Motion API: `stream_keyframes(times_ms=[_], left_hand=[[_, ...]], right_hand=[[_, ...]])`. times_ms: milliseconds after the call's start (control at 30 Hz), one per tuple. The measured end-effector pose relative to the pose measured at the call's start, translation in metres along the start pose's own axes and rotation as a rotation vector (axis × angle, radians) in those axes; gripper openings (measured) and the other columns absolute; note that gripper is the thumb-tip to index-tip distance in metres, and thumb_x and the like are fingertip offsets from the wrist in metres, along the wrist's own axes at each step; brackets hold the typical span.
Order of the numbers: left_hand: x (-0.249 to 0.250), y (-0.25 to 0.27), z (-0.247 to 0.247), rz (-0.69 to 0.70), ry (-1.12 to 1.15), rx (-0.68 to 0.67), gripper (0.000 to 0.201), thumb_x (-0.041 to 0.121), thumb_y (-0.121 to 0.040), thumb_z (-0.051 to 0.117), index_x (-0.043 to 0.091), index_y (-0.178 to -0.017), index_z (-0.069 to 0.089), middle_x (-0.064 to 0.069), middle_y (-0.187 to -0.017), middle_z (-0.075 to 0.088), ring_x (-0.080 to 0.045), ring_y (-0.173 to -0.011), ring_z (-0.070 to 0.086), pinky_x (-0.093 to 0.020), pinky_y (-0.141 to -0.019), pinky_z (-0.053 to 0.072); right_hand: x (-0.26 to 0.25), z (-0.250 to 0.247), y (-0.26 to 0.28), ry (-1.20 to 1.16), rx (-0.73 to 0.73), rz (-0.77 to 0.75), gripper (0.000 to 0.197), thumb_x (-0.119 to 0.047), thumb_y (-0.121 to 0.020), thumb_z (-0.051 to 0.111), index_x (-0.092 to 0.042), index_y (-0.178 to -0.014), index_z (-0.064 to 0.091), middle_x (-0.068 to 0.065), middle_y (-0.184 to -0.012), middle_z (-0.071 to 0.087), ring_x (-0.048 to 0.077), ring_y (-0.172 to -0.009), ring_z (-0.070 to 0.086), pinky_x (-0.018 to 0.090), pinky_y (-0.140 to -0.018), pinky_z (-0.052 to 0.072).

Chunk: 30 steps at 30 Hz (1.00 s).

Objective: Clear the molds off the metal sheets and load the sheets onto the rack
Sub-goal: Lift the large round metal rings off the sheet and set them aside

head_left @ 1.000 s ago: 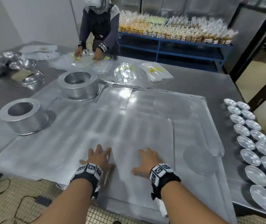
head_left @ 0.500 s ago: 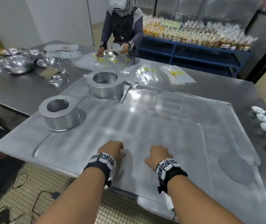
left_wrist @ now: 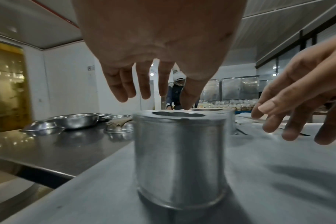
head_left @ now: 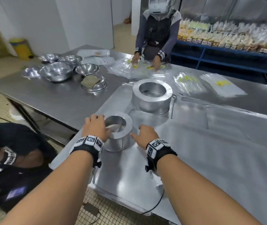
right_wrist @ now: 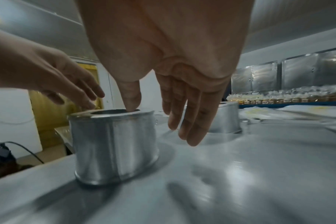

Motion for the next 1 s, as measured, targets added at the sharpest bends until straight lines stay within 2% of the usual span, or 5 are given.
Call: stream_keyframes(times_ms=[267,633,800,933,1000], left_hand=[[-0.030,-0.047,0.018,-0.152,0.197,-0.199,0.038,0.038,-0.088,0.061,0.003,-0.103,0.063,-0.019,-0.106,0.066,-0.036,-0.092,0.062,-0.033,-0.073,0.048],[0.018,-0.032,-0.007,-0.084,0.498,0.022,0.043,0.048,-0.088,0.060,0.010,-0.105,0.051,-0.007,-0.097,0.057,-0.030,-0.088,0.054,-0.033,-0.072,0.039],[0.066,-0.021,0.009,-0.224,0.780,-0.201,0.077,0.067,-0.091,0.035,0.000,-0.120,0.061,-0.021,-0.119,0.061,-0.038,-0.112,0.057,-0.038,-0.092,0.045],[0.119,-0.001,0.042,-0.263,1.070,-0.356,0.097,0.085,-0.047,0.059,0.019,-0.117,0.061,-0.010,-0.115,0.067,-0.034,-0.100,0.066,-0.051,-0.090,0.053],[0.153,0.024,0.051,-0.269,1.184,-0.495,0.089,0.080,-0.051,0.065,0.019,-0.116,0.062,-0.006,-0.100,0.072,-0.029,-0.088,0.068,-0.051,-0.085,0.056]], right_hand=[[-0.031,0.034,-0.049,-0.139,0.073,0.121,0.053,-0.048,-0.087,0.065,-0.003,-0.116,0.061,0.018,-0.116,0.065,0.039,-0.101,0.065,0.043,-0.081,0.057],[-0.012,-0.013,-0.019,-0.280,0.316,0.140,0.042,-0.025,-0.080,0.071,-0.009,-0.112,0.049,0.010,-0.101,0.060,0.036,-0.090,0.065,0.039,-0.074,0.056],[0.041,-0.049,0.022,-0.306,0.459,0.082,0.040,-0.019,-0.073,0.070,-0.020,-0.109,0.051,0.007,-0.101,0.067,0.031,-0.090,0.065,0.039,-0.080,0.055],[0.096,-0.074,0.057,-0.365,0.522,0.084,0.045,-0.015,-0.069,0.073,-0.025,-0.106,0.049,-0.002,-0.106,0.062,0.021,-0.095,0.060,0.038,-0.084,0.053],[0.129,-0.085,0.074,-0.418,0.569,0.079,0.051,-0.011,-0.068,0.075,-0.028,-0.109,0.051,-0.004,-0.112,0.060,0.016,-0.101,0.059,0.038,-0.090,0.052]])
Point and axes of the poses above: each hand's wrist, its own y-axis away from the middle knuckle, its own z-axis out of the palm, x = y × z, the point moved 5 cm from there along -y, towards the middle knuckle
